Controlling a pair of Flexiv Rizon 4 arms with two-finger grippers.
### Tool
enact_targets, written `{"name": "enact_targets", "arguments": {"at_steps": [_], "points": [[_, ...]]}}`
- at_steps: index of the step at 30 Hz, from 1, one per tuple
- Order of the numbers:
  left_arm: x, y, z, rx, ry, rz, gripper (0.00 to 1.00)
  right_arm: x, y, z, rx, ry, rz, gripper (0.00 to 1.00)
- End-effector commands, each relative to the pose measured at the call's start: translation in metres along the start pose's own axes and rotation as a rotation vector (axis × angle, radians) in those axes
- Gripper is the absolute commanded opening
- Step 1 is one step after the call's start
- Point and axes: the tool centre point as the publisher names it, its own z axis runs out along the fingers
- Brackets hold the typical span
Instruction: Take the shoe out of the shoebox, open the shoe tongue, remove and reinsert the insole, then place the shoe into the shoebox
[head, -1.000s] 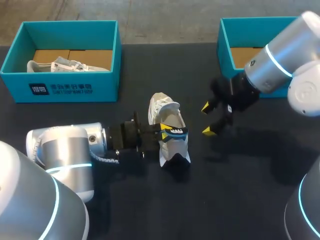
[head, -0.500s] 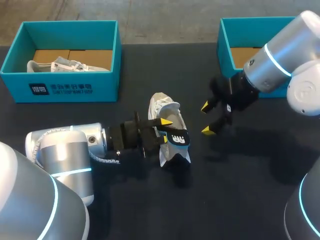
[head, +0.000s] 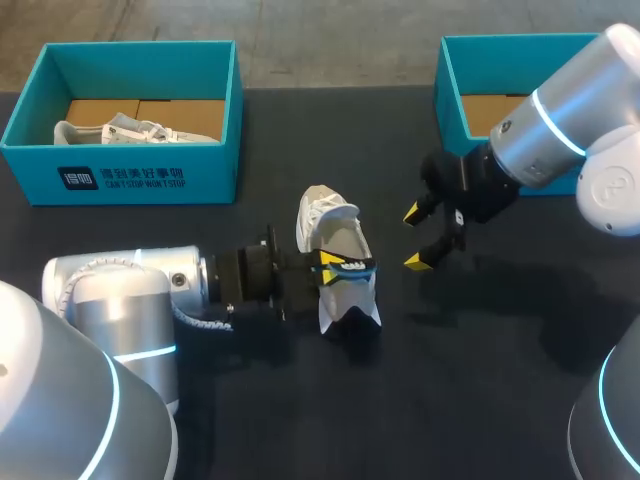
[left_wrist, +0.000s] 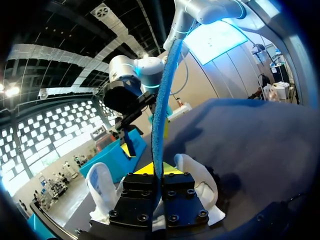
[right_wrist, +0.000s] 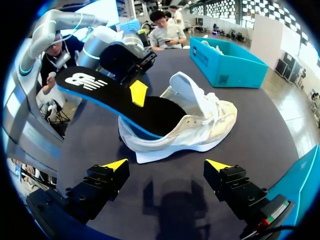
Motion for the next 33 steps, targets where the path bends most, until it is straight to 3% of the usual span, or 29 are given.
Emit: {"name": "enact_targets", "arguments": {"at_steps": [1, 23, 25, 26, 33], "points": [[-0.004, 0.007, 0.002, -0.02, 0.033, 0.001, 0.0, 0.003, -0.001, -0.002, 0.001, -0.009, 0.003, 1.0], [-0.014, 0.034, 0.004, -0.104, 0.045, 0.019, 0.0, 0.001, -0.001, 0.002, 0.002, -0.01, 0.008, 1.0], [-0.014, 0.031, 0.003, -0.101, 0.04, 0.017, 0.31, 0.001, -0.001, 0.002, 0.002, -0.009, 0.008, 1.0], [-0.014, 0.029, 0.003, -0.096, 0.039, 0.016, 0.39, 0.001, -0.001, 0.003, 0.002, -0.009, 0.008, 1.0], [-0.015, 0.019, 0.005, -0.08, 0.055, 0.019, 0.39, 0.001, -0.001, 0.003, 0.003, -0.009, 0.007, 1.0]]}}
